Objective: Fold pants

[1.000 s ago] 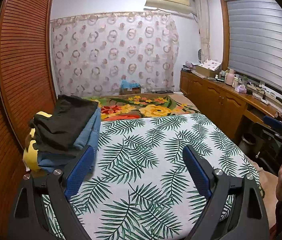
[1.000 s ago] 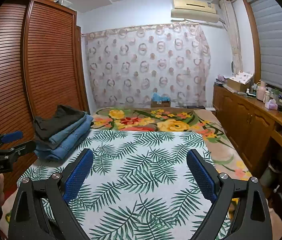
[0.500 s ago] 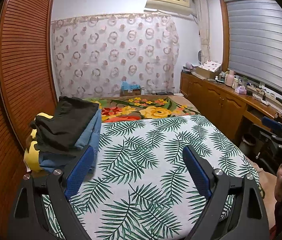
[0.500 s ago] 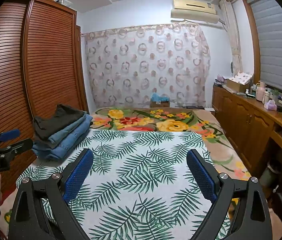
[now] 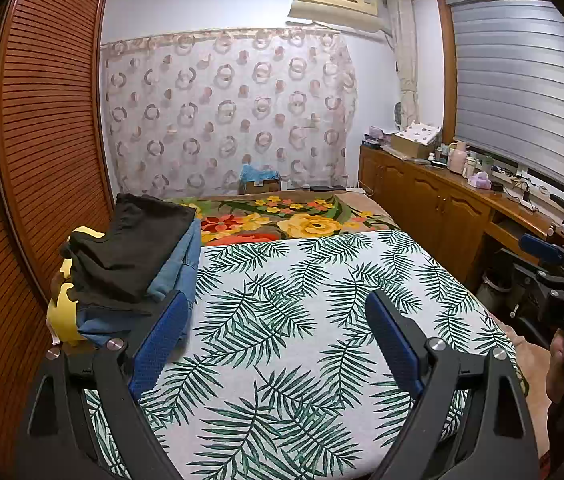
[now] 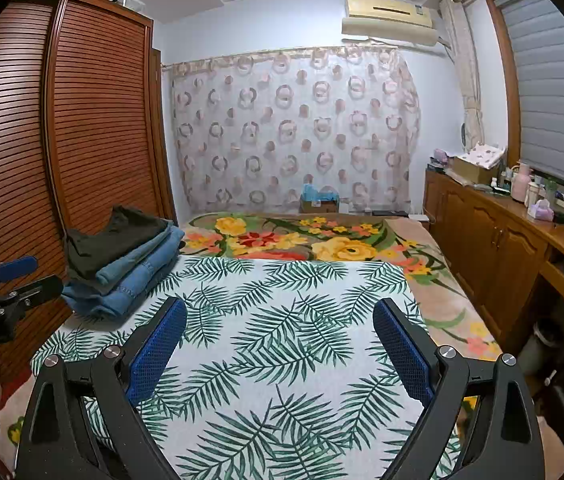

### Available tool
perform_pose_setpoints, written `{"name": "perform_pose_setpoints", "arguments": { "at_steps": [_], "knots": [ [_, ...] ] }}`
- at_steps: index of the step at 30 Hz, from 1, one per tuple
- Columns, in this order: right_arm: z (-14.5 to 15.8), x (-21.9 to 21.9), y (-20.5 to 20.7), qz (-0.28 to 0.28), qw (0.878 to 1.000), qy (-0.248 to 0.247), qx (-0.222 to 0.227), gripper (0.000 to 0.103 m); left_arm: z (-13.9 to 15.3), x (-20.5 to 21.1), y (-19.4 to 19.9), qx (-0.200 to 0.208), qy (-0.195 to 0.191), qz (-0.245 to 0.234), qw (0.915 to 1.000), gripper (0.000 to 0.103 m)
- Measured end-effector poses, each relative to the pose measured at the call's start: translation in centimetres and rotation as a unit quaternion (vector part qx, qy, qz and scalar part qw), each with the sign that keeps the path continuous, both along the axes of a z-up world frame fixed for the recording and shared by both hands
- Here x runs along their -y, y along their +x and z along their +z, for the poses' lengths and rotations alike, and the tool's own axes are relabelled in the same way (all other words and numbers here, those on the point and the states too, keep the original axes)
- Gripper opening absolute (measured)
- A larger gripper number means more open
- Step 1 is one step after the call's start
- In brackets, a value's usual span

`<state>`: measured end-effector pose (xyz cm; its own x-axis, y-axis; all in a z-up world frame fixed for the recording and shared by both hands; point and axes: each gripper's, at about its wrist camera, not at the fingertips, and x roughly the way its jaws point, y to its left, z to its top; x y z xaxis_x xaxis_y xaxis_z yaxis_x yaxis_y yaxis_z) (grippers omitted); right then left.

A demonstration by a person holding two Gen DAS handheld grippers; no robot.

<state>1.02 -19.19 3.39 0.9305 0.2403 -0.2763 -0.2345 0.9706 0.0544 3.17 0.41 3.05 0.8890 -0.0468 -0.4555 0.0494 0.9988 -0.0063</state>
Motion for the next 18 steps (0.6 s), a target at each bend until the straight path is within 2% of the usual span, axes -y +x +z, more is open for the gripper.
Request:
{"name": "perform_pose_setpoints", "arguments": {
  "at_steps": [18],
  "knots": [
    [-0.1,0.24,0.1,0.001,1.0,0.001,0.0,0.095,-0.11,0.05,-0.09,0.001,0.0,0.0,1.0,0.091]
  ]
}}
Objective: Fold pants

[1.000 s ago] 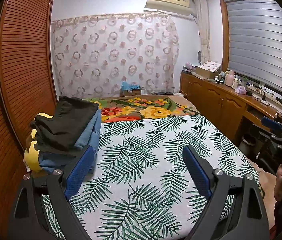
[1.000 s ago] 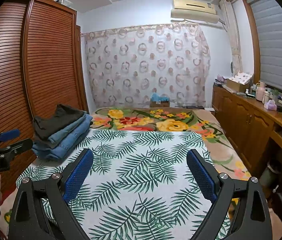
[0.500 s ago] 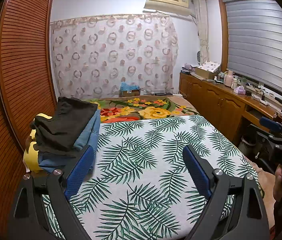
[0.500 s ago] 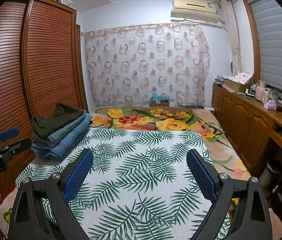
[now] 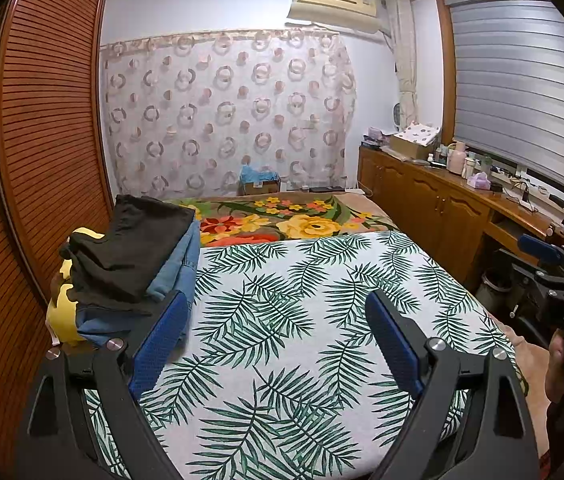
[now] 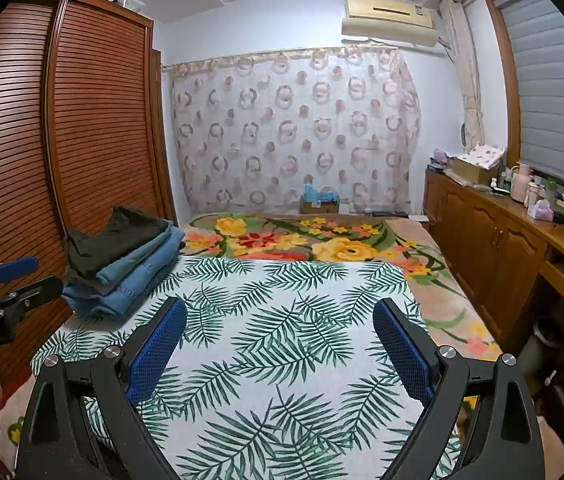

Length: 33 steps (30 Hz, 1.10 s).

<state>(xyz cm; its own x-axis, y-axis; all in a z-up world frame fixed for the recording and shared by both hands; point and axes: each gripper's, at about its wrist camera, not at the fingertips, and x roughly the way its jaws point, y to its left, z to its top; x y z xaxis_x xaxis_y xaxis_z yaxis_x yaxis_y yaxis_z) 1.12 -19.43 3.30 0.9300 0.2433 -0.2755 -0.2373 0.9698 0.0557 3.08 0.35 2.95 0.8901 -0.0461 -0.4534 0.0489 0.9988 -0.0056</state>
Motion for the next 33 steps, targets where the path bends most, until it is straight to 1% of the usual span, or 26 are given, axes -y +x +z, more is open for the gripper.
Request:
{"name": "perform_pose_setpoints", "arguments": {
  "at_steps": [10,33],
  "knots": [
    [-0.07,0.01,0.02,-0.001,1.0,0.0,-0.002,0.095,0.4,0.23,0.03,0.003,0.0,-0.001,1.0,0.091],
    [-0.22,0.18,0.05,-0.002,1.0,0.001,0.0,0.095,0.28,0.23,-0.17,0.004,0.0,-0.001,1.0,0.091]
  ]
}}
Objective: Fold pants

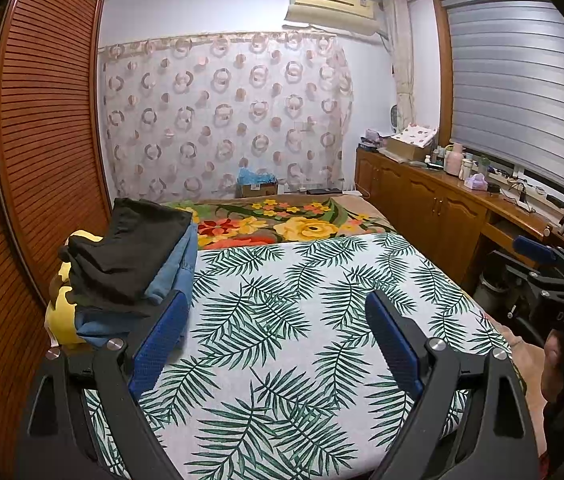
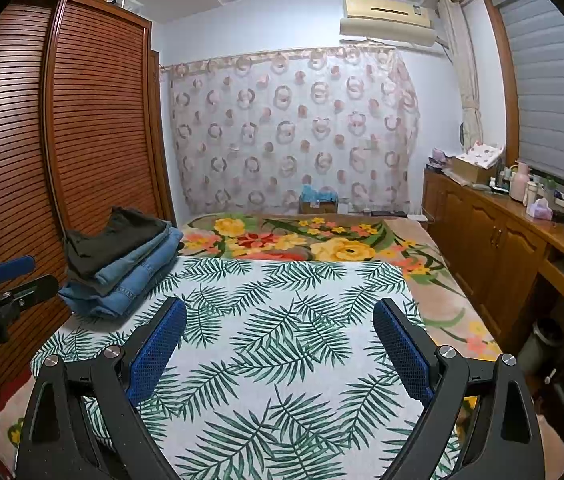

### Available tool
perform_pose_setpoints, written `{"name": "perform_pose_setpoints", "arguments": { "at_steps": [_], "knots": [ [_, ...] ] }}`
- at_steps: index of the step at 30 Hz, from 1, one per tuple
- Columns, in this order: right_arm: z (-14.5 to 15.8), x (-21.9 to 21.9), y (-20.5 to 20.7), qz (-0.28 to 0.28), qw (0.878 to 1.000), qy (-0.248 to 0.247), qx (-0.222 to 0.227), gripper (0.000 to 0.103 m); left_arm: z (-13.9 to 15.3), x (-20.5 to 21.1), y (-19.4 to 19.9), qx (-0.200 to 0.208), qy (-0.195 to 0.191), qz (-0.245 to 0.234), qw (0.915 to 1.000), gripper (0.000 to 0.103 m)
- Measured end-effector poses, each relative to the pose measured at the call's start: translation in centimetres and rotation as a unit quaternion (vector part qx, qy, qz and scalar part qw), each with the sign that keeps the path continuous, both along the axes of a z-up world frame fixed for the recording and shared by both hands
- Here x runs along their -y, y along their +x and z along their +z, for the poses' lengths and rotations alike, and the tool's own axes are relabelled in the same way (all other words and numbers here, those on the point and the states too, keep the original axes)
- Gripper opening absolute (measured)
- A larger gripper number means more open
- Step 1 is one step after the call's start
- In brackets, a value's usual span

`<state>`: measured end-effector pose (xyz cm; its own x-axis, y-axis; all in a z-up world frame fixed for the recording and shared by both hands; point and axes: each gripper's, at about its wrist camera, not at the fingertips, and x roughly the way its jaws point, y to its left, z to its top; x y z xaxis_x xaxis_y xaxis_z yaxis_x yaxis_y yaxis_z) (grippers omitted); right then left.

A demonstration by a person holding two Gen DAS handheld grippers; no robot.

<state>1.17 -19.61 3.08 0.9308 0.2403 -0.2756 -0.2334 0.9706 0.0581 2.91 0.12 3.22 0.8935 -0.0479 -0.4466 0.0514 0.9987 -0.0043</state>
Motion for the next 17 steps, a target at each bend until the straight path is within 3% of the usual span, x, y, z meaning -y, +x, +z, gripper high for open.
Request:
{"name": "perform_pose_setpoints", "arguments": {
  "at_steps": [17],
  "knots": [
    [-0.04,-0.18,0.0,0.001,1.0,-0.001,-0.001,0.095,-0.12,0.0,-0.13,0.001,0.0,0.0,1.0,0.091]
  ]
}}
